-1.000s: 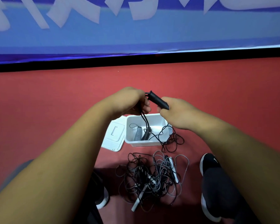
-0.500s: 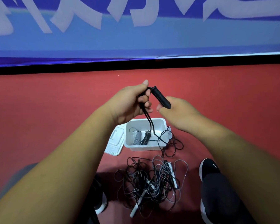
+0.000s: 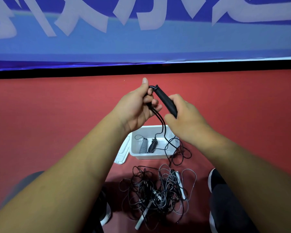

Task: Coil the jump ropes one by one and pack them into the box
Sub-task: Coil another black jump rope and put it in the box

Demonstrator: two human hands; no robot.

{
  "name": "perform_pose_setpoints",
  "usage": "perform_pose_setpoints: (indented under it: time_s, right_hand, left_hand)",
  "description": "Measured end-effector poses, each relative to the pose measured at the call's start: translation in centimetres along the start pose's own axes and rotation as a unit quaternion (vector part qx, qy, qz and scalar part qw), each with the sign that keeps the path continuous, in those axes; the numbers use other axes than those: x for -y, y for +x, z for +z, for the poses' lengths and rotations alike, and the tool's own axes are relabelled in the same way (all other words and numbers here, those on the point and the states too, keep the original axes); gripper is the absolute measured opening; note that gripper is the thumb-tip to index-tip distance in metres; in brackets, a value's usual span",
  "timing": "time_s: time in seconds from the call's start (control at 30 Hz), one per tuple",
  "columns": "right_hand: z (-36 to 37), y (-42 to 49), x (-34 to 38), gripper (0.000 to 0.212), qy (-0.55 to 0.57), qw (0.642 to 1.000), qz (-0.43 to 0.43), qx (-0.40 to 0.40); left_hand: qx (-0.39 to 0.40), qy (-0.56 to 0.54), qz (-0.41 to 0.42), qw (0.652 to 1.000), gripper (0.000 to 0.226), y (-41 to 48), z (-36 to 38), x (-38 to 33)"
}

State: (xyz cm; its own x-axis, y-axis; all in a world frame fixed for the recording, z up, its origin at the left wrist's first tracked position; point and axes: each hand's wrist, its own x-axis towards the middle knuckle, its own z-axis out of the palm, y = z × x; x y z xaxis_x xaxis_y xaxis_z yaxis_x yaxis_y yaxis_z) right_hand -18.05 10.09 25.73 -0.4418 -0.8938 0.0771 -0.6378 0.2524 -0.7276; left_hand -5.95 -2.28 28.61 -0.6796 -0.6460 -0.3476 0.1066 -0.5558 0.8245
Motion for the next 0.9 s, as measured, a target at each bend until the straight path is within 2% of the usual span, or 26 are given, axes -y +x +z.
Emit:
perform_pose_setpoints:
  time_s: [0.13, 0.3, 0.4, 0.5, 0.6, 0.73, 0.9]
  right_hand:
    - [-0.1, 0.2, 0.2, 0.004, -0.003, 1.000, 0.010, -0.012]
    - [-0.5, 0.5, 0.3, 0.013, 0.010, 0.998, 0.060, -0.028]
    - [-0.8, 0.4, 0.0, 0.015, 0.001, 0.997, 0.074, -0.028]
    - [-0.8, 0.3, 0.1, 0.017, -0.017, 0.996, 0.085, -0.013]
    - [-0.8, 0.2, 0.2, 0.015, 0.002, 0.994, 0.105, 0.006]
    - [-0.6, 0.0, -0.3, 0.013, 0.102, 0.987, 0.114, 0.057]
    - [-0.3, -0.1, -0.6, 0.037, 0.181, 0.977, 0.073, 0.089]
  left_hand:
    - [0.016, 0.006, -0.010, 1.000, 0.046, -0.1, 0.0, -0.2]
    - [0.081, 0.101, -0.010, 0.992, 0.036, -0.6, -1.0, -1.7]
    - [0.125, 0.241, 0.010, 0.962, 0.027, -1.0, -2.4, -2.4]
    - [0.127, 0.311, 0.018, 0.942, 0.023, -1.3, -3.2, -2.7]
    - [0.130, 0.327, 0.034, 0.935, 0.018, -1.6, -3.2, -2.8]
    - [0.098, 0.303, 0.049, 0.947, 0.027, -1.6, -2.4, -2.5]
    - [0.062, 0.274, 0.076, 0.957, 0.017, -1.5, -1.9, -2.6]
